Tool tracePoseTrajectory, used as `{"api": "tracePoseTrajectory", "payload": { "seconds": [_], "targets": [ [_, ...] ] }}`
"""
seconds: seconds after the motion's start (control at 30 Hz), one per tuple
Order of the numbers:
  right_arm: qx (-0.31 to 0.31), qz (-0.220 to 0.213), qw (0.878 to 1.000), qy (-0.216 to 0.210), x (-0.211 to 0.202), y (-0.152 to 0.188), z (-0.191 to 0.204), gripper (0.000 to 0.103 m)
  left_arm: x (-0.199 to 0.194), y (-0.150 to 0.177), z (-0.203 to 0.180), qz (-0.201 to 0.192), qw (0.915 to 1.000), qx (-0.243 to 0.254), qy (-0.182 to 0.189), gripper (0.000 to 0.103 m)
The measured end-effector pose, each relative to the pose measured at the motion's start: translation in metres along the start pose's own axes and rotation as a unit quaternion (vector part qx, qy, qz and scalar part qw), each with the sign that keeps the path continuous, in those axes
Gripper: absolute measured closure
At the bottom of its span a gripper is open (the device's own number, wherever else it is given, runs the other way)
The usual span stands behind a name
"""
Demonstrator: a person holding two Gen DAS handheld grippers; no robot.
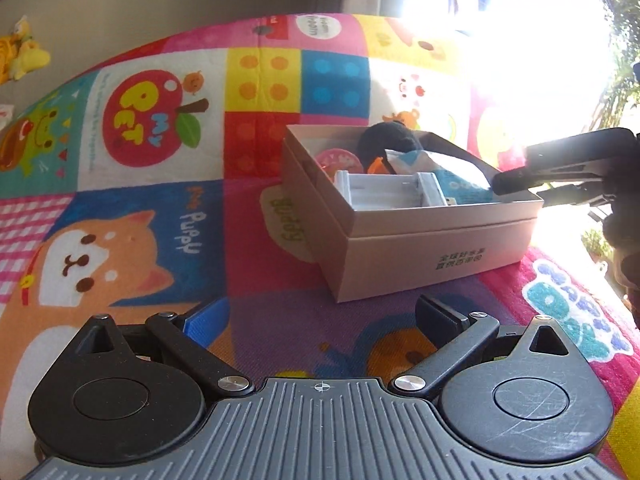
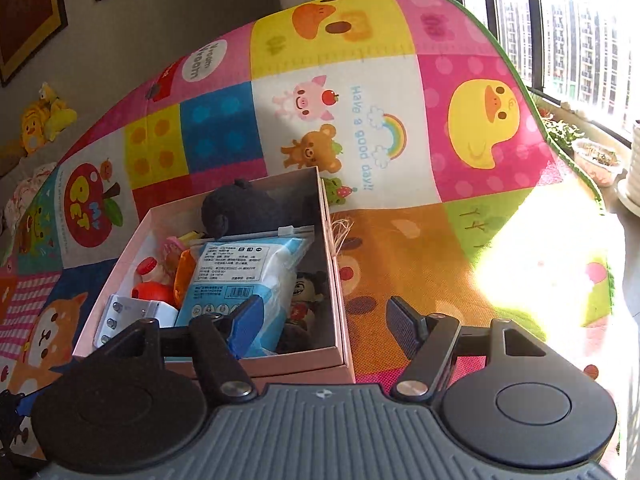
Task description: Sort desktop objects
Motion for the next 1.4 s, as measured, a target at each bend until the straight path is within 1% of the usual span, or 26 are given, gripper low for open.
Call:
{"api": "tracePoseTrajectory", "payload": {
  "seconds": [0.07,0.13,0.17,0.2,0.23,0.27,0.33,0.4,0.5,0.57,0.63,0.77,1.0,1.07,1.13,1.2,1.23,1.3,1.37,1.4],
  "targets": [
    [-0.010,-0.005,1.000,-0.005,0.004,-0.002,0.008,0.034,0.004,-0.009,-0.014,-0.017,0.9990,0.036,0.021,0.001],
    [-0.007,-0.003,1.000,-0.016,0.005,-0.005,0.013,0.032,0.011,-0.019,-0.027,-0.024,0.9968,0.061,0.046,0.000],
    [-0.004,0.001,1.000,-0.022,0.006,-0.007,0.014,0.027,0.016,-0.022,-0.031,-0.023,0.9959,0.067,0.056,0.000],
    [0.000,0.003,1.000,-0.029,0.007,-0.009,0.014,0.018,0.020,-0.025,-0.034,-0.020,0.9955,0.069,0.062,0.000],
    [0.005,0.001,0.999,-0.034,0.008,-0.011,0.013,0.013,0.024,-0.026,-0.035,-0.018,0.9954,0.068,0.065,0.000],
    [0.010,0.004,0.999,-0.042,0.010,-0.013,0.012,0.000,0.028,-0.027,-0.036,-0.015,0.9954,0.065,0.069,0.000],
    [0.031,0.022,0.997,-0.069,0.016,-0.014,0.009,0.000,0.032,-0.028,-0.036,-0.012,0.9957,0.052,0.075,0.000],
    [0.069,0.055,0.990,-0.108,0.025,-0.013,0.006,0.000,0.034,-0.028,-0.034,-0.009,0.9959,0.040,0.081,0.000],
    [0.101,0.060,0.986,-0.116,0.031,-0.015,0.001,0.000,0.034,-0.026,-0.033,-0.008,0.9952,0.032,0.092,0.000],
    [0.105,0.059,0.986,-0.119,0.032,-0.015,0.001,0.000,0.034,-0.025,-0.032,-0.009,0.9948,0.032,0.096,0.000],
    [0.094,0.063,0.987,-0.117,0.033,-0.014,0.006,0.000,0.034,-0.023,-0.031,-0.011,0.9948,0.031,0.096,0.000],
    [0.078,0.073,0.987,-0.121,0.038,-0.011,0.023,0.000,0.032,-0.022,-0.021,-0.015,0.9966,0.036,0.072,0.000],
    [0.053,0.085,0.985,-0.138,0.052,-0.002,0.069,0.000,0.016,-0.021,0.019,-0.009,0.9993,0.009,0.035,0.000],
    [0.054,0.088,0.985,-0.141,0.050,0.001,0.074,0.000,0.011,-0.019,0.028,-0.005,0.9996,0.006,0.025,0.000],
    [0.066,0.097,0.983,-0.142,0.044,0.007,0.072,0.000,0.000,-0.013,0.037,0.002,1.0000,0.003,0.000,0.000],
    [0.074,0.103,0.982,-0.138,0.033,0.016,0.065,0.000,-0.012,-0.004,0.046,0.020,0.9990,0.009,-0.038,0.000],
    [0.071,0.097,0.984,-0.129,0.024,0.023,0.060,0.000,-0.020,0.001,0.050,0.024,0.9983,0.010,-0.052,0.000],
    [0.056,0.079,0.991,-0.097,0.007,0.036,0.052,0.000,-0.036,0.014,0.054,0.028,0.9979,-0.001,-0.058,0.000],
    [0.024,0.062,0.996,-0.061,-0.011,0.053,0.047,0.000,-0.047,0.025,0.056,0.038,0.9976,-0.019,-0.055,0.000],
    [-0.004,0.059,0.997,-0.041,-0.020,0.067,0.047,0.000,-0.051,0.028,0.055,0.038,0.9973,-0.022,-0.059,0.000]
  ]
}}
Point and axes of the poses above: each gripper's, at about its wrist camera, not at the fingertips, and x roughly the way its jaws point, z to its left, y to its underside, the point moved 7 cm from there along x, roughly the way its jaws point, and after that the axes turned 9 degrees about x, right-handed, at the moved point
